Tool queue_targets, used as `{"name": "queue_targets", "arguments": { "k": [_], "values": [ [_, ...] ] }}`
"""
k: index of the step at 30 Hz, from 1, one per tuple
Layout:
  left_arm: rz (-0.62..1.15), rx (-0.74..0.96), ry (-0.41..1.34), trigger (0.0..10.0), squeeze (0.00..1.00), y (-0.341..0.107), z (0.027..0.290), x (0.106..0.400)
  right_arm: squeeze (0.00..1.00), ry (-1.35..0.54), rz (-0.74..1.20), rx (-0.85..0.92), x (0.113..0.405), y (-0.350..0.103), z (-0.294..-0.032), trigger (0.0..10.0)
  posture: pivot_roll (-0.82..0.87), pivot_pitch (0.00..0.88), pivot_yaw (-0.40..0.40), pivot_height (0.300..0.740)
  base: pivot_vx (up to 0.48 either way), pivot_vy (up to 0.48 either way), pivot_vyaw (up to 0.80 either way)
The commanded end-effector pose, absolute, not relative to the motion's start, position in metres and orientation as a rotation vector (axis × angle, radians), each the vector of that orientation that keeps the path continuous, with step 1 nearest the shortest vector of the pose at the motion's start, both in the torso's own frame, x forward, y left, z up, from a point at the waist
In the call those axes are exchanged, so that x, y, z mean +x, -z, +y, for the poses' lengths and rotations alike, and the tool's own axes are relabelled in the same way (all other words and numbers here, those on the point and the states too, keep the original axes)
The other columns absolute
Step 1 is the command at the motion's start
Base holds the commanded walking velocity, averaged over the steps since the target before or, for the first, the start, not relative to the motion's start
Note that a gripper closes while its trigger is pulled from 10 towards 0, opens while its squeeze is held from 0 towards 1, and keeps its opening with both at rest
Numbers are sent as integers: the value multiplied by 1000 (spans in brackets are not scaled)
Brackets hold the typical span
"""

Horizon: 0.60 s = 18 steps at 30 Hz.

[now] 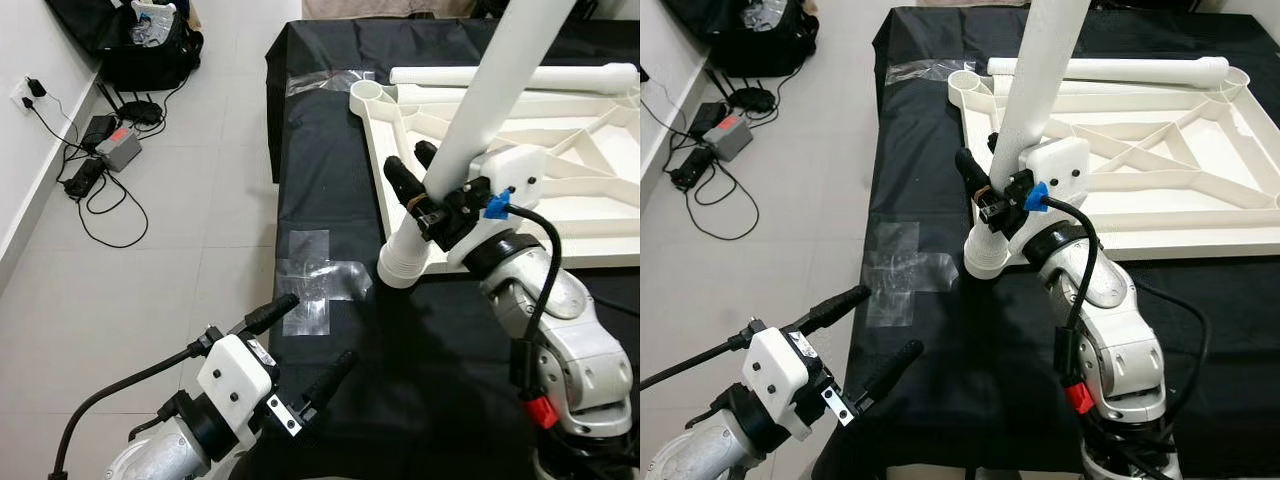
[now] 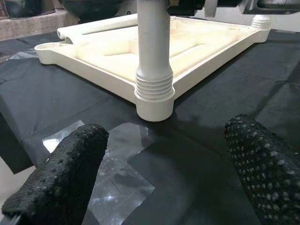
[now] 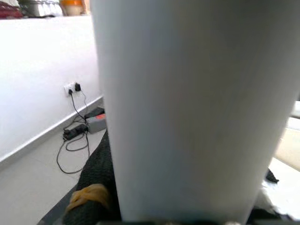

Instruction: Building children table

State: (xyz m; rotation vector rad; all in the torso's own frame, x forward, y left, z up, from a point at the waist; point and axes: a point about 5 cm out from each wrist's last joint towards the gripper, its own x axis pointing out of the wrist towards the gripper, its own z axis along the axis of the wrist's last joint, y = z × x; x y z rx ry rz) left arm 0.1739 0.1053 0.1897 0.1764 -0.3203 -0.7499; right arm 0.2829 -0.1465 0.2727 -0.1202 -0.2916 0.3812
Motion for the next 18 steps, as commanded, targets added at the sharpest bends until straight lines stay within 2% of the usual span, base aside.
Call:
{"name": "queue_targets", "arguments": {
  "k": [1,3,18],
  "values": [
    [-302,175,758,10000,0,-186,105,172,0,-205,-71,-166,292,-239,-170,10000,7,321,-12,740,0,0,0],
    [-303,176,755,10000,0,-186,105,172,0,-156,-56,-194,292,-239,-174,10000,6,318,-14,740,0,0,0],
    [-305,179,743,10000,0,-184,105,174,0,-136,-77,-156,292,-242,-167,10000,7,302,-13,740,0,0,0]
  ]
}}
